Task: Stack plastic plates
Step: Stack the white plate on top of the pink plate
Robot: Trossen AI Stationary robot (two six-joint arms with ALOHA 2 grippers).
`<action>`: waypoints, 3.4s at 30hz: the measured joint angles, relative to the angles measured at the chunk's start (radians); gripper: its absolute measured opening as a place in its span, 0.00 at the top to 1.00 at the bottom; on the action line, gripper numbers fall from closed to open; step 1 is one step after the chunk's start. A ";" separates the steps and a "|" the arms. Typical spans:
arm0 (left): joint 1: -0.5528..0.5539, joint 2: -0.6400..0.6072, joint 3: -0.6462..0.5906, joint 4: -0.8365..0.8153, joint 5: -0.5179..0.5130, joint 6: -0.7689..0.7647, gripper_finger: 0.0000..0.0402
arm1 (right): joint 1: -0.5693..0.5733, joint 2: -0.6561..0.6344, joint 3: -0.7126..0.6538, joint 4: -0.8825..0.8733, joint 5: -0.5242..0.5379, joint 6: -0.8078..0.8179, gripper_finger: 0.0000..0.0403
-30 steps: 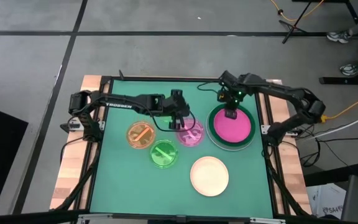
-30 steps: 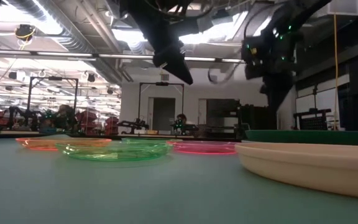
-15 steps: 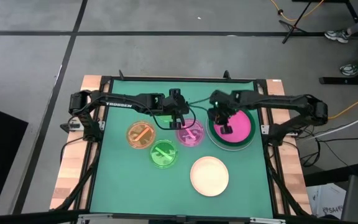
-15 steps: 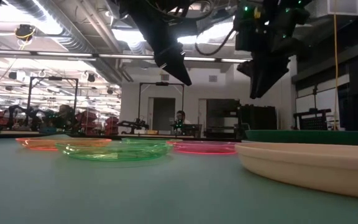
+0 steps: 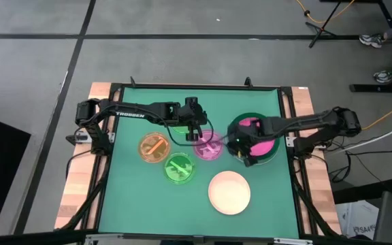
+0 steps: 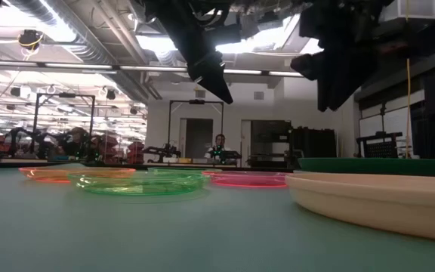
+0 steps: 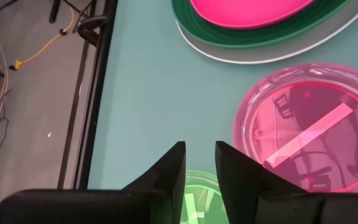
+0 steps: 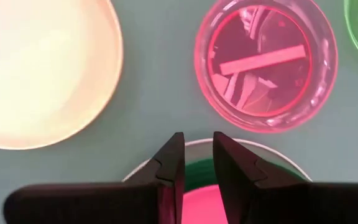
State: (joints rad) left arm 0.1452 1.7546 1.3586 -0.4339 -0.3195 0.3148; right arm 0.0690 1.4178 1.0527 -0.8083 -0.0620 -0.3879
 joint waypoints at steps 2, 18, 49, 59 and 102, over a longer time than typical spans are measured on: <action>0.000 0.000 0.000 0.000 0.000 -0.001 0.80 | 0.032 0.000 0.000 0.000 0.017 0.000 0.82; 0.000 0.000 0.000 0.000 0.000 -0.001 0.80 | 0.176 0.000 0.000 0.052 0.127 0.178 0.82; 0.000 0.000 0.000 -0.040 0.000 0.001 0.80 | 0.237 0.097 0.000 0.076 0.044 0.408 0.82; 0.000 0.000 0.000 -0.053 0.000 0.001 0.80 | 0.284 0.180 0.000 0.076 0.089 0.438 0.82; 0.000 0.000 0.000 -0.045 0.000 0.009 0.80 | 0.284 0.360 -0.001 0.112 0.105 0.568 0.82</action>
State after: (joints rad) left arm 0.1455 1.7542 1.3586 -0.4789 -0.3191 0.3241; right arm 0.3531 1.7779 1.0519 -0.6967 0.0426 0.1798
